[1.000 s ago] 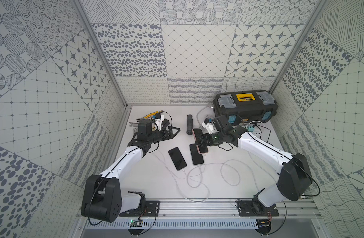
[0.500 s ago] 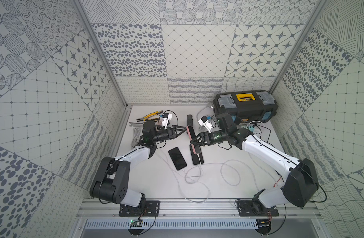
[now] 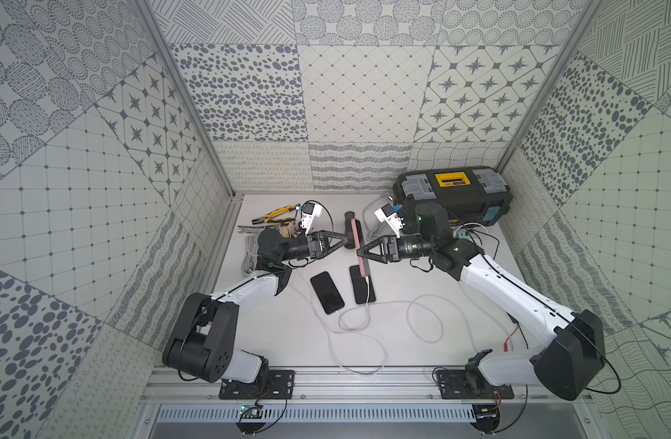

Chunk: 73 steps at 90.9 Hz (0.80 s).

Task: Unplug the charging cable from the phone
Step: Pick up the phone at the center of the board.

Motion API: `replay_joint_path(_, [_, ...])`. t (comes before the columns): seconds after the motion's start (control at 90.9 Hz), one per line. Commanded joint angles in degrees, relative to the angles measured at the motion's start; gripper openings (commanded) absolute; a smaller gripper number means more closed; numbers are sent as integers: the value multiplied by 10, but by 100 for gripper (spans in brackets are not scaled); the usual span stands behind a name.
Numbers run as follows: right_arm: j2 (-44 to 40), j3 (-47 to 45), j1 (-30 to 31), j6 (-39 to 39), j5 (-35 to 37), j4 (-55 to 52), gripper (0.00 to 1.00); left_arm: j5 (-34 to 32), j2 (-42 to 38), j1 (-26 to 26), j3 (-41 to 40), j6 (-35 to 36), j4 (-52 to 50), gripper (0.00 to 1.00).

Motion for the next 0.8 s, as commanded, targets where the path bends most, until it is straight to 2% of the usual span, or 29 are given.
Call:
replay_joint_path(0.0, [-13, -6, -4, 20, -43, 81, 63, 29, -22, -7, -3, -24, 76, 98])
replay_joint_path(0.286, [-8, -33, 0, 58, -95, 154, 64, 29, -17, -18, 4, -28, 76, 98])
replay_joint_path(0.792, [5, -36, 26, 47, -89, 152, 63, 26, 0, -22, 6, -25, 68, 98])
